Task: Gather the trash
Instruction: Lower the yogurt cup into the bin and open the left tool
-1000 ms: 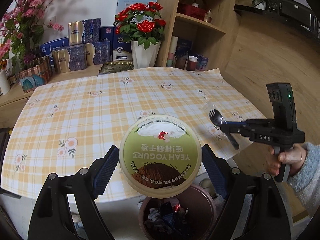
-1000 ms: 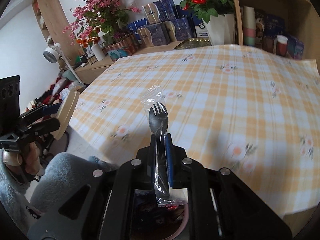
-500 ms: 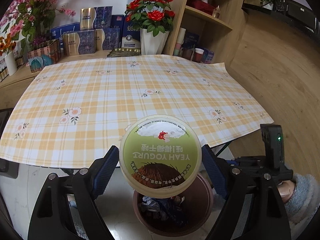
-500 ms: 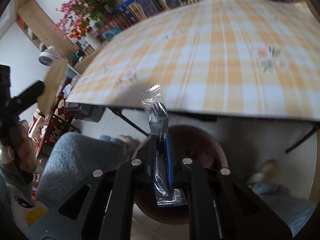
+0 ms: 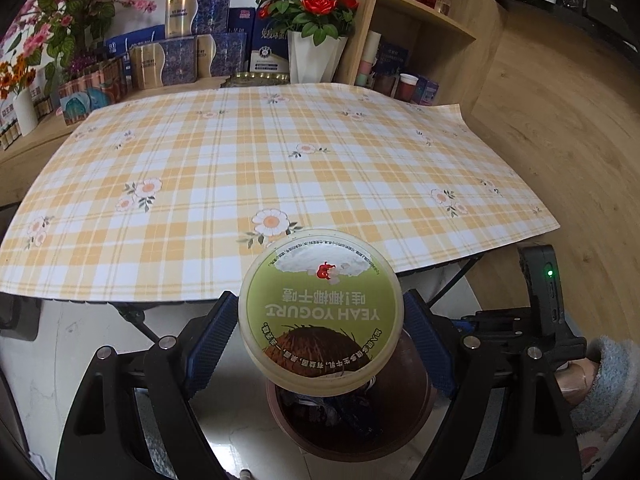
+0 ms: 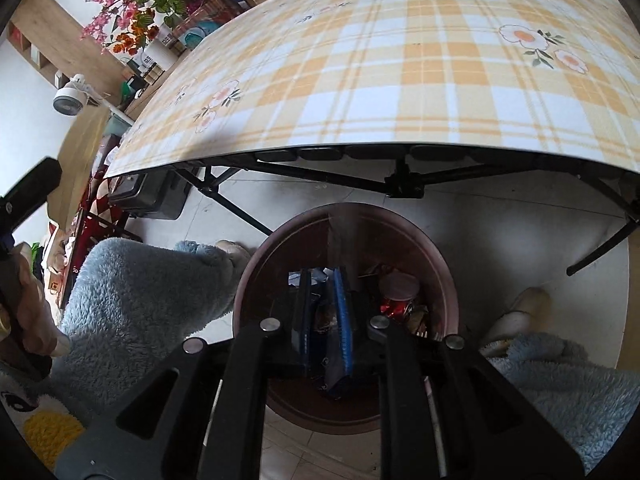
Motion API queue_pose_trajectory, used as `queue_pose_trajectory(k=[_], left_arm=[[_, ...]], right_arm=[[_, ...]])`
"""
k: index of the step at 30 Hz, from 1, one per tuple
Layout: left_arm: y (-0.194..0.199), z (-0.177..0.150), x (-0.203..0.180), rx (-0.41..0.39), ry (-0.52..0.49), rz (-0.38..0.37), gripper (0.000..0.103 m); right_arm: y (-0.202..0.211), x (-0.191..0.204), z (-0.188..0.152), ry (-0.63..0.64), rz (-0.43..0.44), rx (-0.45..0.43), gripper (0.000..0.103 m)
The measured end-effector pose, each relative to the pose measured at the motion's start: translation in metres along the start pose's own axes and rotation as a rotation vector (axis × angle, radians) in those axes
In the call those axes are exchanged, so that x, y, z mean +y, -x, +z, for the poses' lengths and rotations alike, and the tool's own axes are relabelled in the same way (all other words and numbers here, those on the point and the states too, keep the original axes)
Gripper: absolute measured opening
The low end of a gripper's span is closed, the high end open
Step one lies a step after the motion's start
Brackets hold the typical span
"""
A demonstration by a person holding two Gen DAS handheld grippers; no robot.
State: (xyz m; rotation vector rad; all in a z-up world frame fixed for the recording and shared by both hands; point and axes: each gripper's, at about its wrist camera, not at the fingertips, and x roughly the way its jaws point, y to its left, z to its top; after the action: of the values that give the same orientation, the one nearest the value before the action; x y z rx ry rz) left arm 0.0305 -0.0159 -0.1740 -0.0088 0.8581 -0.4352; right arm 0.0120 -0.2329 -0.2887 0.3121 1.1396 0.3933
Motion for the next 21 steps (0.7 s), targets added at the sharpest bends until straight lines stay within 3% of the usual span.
queue_pose_trajectory(k=[3,6,7,12,21], left_arm=[[-0.006,-0.005,0.000,0.015,-0.004,0.006,0.082],[-0.013,-0.011,-0.002,0.032,-0.015,0.014,0.082],[-0.018,-0.015,-0.002,0.044,-0.018,0.016,0.082],[-0.035,-0.026,-0.002,0.091,-0.020,0.015,0.082],[-0.075,-0.041,-0.015,0.225,-0.057,-0.018,0.082]], right_arm=[[0.009,-0.002,0.002,-0.004,-0.006,-0.044,0.068],[0.021,-0.004,0.003,-0.018,-0.005,-0.115,0.084],[0.024,-0.006,0.003,-0.029,-0.006,-0.134,0.094],[0.038,-0.018,0.004,-0.083,-0.040,-0.212,0.097],[0.038,-0.022,0.009,-0.084,-0.076,-0.222,0.097]])
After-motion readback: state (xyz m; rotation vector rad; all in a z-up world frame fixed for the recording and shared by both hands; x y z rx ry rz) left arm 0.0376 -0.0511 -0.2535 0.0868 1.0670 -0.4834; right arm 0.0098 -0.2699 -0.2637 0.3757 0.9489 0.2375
